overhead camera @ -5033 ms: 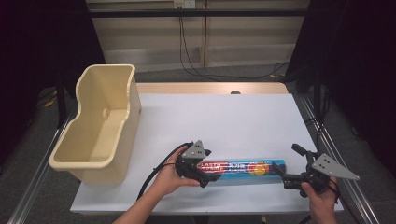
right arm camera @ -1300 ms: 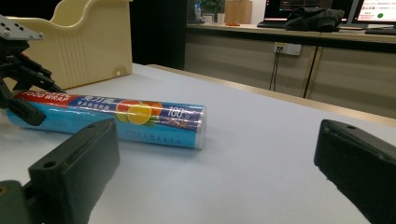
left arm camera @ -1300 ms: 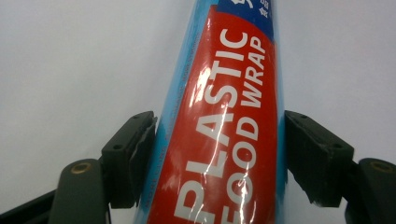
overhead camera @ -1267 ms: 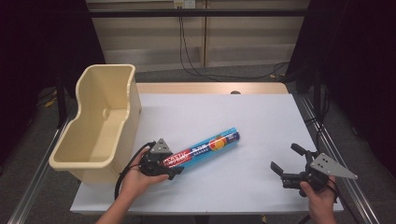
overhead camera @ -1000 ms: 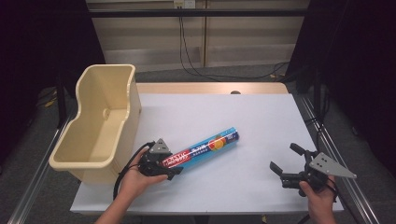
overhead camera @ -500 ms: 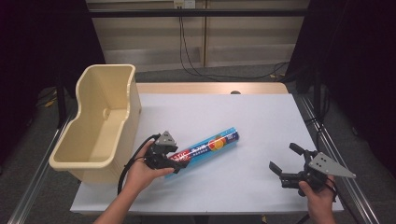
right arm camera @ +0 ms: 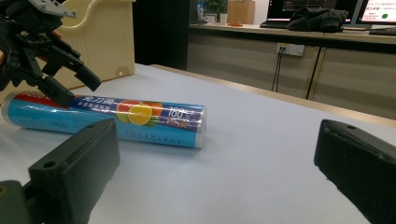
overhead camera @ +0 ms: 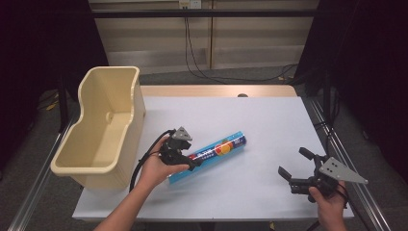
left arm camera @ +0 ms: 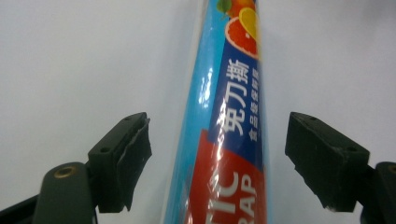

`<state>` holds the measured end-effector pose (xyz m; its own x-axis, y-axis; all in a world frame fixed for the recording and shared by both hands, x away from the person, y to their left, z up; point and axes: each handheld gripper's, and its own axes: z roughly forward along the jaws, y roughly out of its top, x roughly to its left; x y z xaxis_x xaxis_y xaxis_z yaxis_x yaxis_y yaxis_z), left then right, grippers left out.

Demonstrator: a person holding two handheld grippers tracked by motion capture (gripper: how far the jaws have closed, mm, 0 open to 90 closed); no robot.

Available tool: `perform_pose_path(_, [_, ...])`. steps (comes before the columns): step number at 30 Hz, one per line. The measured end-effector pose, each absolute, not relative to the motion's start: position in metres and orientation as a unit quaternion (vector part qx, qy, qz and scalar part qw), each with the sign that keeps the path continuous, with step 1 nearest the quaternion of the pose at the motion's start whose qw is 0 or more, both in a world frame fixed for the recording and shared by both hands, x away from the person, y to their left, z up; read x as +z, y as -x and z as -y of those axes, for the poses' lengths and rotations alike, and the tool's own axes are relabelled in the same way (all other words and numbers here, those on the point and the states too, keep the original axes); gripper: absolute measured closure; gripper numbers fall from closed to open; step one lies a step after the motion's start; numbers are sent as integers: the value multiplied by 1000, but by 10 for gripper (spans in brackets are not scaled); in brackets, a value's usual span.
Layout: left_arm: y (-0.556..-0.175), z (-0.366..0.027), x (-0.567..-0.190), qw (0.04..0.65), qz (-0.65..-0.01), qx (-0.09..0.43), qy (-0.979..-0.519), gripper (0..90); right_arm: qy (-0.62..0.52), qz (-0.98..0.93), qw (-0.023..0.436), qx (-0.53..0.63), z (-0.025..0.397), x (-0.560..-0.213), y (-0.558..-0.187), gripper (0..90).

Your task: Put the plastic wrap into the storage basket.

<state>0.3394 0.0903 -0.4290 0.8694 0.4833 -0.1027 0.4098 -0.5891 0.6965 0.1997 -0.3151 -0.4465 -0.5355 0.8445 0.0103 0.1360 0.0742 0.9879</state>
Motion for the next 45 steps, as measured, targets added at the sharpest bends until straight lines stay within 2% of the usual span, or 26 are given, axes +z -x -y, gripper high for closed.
perform_pose_path(5, [-346, -80, -424, 374, -250, 48, -892, 199, -369, -664, 311, 571, 316, -446, -200, 0])
perform_pose_path(19, [-367, -71, -425, 361, -268, 45, -892, 53, -369, -664, 311, 571, 316, -446, -200, 0])
perform_pose_path(33, [-379, -46, -428, 332, -262, 23, -906, 51, -371, -662, 311, 573, 318, -446, -200, 0])
perform_pose_path(45, [-378, -43, -432, 305, -251, 17, -919, 63, -370, -661, 311, 573, 318, -446, -200, 0])
